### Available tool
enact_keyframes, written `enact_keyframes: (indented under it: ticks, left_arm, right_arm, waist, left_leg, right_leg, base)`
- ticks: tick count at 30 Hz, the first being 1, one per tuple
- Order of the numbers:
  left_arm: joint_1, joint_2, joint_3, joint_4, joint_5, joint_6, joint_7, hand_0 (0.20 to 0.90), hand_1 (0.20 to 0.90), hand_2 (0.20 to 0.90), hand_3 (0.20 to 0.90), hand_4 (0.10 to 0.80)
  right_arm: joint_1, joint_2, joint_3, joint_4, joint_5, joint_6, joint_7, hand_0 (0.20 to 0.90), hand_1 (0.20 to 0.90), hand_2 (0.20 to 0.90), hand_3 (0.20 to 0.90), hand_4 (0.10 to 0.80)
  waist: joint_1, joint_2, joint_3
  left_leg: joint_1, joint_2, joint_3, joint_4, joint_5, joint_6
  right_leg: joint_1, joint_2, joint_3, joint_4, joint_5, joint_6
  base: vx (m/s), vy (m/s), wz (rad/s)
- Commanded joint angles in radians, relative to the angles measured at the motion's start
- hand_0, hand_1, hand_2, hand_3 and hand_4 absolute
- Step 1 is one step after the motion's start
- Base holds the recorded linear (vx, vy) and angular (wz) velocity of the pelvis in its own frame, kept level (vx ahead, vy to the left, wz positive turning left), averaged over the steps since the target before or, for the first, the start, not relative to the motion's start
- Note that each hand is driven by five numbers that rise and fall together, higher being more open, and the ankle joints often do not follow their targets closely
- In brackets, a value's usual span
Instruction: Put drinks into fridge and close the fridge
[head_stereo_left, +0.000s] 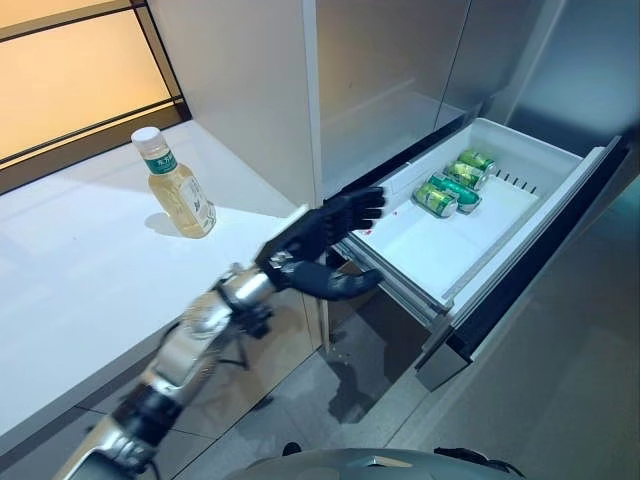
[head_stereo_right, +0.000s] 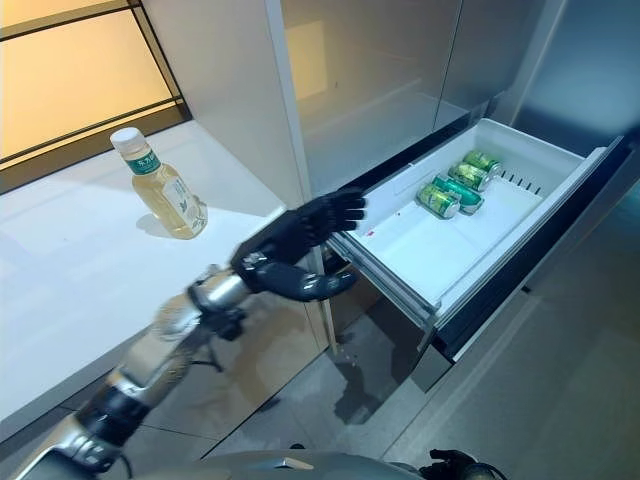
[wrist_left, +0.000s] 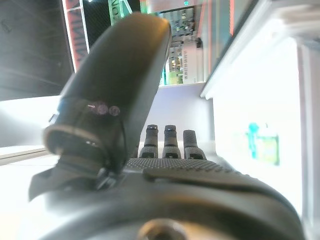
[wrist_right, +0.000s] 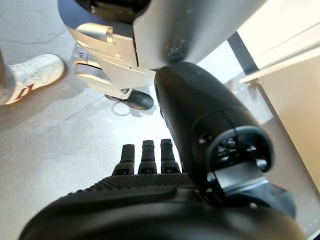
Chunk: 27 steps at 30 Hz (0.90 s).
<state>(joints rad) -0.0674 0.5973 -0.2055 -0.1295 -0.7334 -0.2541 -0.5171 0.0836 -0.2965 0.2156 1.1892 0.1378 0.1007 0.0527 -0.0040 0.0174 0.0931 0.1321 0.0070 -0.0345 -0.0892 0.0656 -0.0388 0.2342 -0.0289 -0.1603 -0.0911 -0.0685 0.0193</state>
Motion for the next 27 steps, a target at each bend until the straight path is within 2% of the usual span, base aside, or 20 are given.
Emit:
enact_keyframes:
  ticks: [1, 6, 10, 13, 16, 19, 22, 27]
  left_arm:
    - [-0.068, 0.032, 0.243, -0.160, -0.177, -0.112, -0.075, 0.900, 0.900, 0.900, 0.900, 0.800]
    - [-0.045, 0.009, 0.350, -0.220, -0.191, -0.116, -0.063, 0.900, 0.900, 0.900, 0.900, 0.800]
    - [-0.051, -0.014, 0.380, -0.235, -0.212, -0.123, -0.083, 0.900, 0.900, 0.900, 0.900, 0.800]
    - [-0.060, -0.024, 0.397, -0.233, -0.214, -0.142, -0.050, 0.900, 0.900, 0.900, 0.900, 0.800]
    - [-0.062, -0.033, 0.415, -0.221, -0.183, -0.170, 0.040, 0.900, 0.900, 0.900, 0.900, 0.800]
    - [-0.048, -0.035, 0.437, -0.174, -0.085, -0.223, 0.193, 0.900, 0.900, 0.900, 0.900, 0.800]
    - [-0.030, -0.041, 0.454, -0.137, -0.005, -0.269, 0.291, 0.900, 0.900, 0.900, 0.900, 0.800]
    - [-0.002, -0.064, 0.470, -0.131, 0.098, -0.310, 0.384, 0.900, 0.900, 0.900, 0.900, 0.800]
  right_arm:
    - [-0.010, 0.024, -0.018, 0.030, 0.017, -0.035, 0.012, 0.900, 0.900, 0.900, 0.900, 0.800]
    - [-0.004, 0.031, -0.034, 0.057, 0.027, -0.055, 0.021, 0.900, 0.900, 0.900, 0.900, 0.800]
    - [-0.007, 0.033, -0.037, 0.063, 0.029, -0.056, 0.026, 0.900, 0.900, 0.900, 0.900, 0.800]
    - [-0.007, 0.034, -0.035, 0.059, 0.028, -0.051, 0.029, 0.900, 0.900, 0.900, 0.900, 0.800]
    - [-0.004, 0.033, -0.036, 0.054, 0.023, -0.048, 0.034, 0.900, 0.900, 0.900, 0.900, 0.800]
    - [0.000, 0.036, -0.035, 0.040, 0.022, -0.037, 0.031, 0.900, 0.900, 0.900, 0.900, 0.800]
    - [0.003, 0.038, -0.036, 0.030, 0.026, -0.028, 0.029, 0.900, 0.900, 0.900, 0.900, 0.800]
    - [0.001, 0.039, -0.044, 0.021, 0.034, -0.010, 0.026, 0.900, 0.900, 0.900, 0.900, 0.800]
  waist:
    - [0.062, -0.008, 0.012]
    - [0.082, -0.017, 0.000]
    - [0.086, -0.021, -0.007]
    - [0.084, -0.024, -0.011]
    - [0.082, -0.026, -0.014]
    - [0.081, -0.028, -0.016]
    - [0.082, -0.029, -0.019]
    - [0.086, -0.029, -0.019]
  left_leg:
    - [0.010, -0.063, -0.028, 0.003, -0.106, 0.066]
    - [0.005, -0.062, -0.046, 0.002, -0.107, 0.062]
    - [-0.004, -0.064, -0.050, 0.002, -0.097, 0.060]
    - [-0.005, -0.064, -0.052, 0.002, -0.097, 0.059]
    - [-0.006, -0.065, -0.053, 0.002, -0.097, 0.058]
    - [-0.005, -0.066, -0.054, 0.002, -0.096, 0.059]
    - [-0.006, -0.067, -0.055, 0.002, -0.096, 0.060]
    - [-0.006, -0.066, -0.059, 0.002, -0.095, 0.059]
  right_leg:
    - [-0.086, -0.006, 0.010, 0.033, 0.057, 0.039]
    - [-0.084, -0.005, 0.001, 0.029, 0.053, 0.036]
    - [-0.093, -0.005, -0.001, 0.030, 0.060, 0.034]
    - [-0.095, -0.004, 0.001, 0.029, 0.060, 0.033]
    - [-0.096, -0.003, 0.003, 0.027, 0.060, 0.032]
    - [-0.095, -0.001, 0.005, 0.027, 0.061, 0.030]
    - [-0.095, 0.000, 0.005, 0.026, 0.060, 0.028]
    - [-0.094, 0.002, 0.006, 0.027, 0.057, 0.026]
  base:
    - [0.000, 0.000, 0.00]
    - [0.018, -0.027, 0.13]
    - [-0.002, -0.016, 0.04]
    - [0.000, 0.000, 0.00]
    - [0.000, 0.000, 0.00]
    - [0.000, 0.000, 0.00]
    - [0.000, 0.000, 0.00]
    - [0.000, 0.000, 0.00]
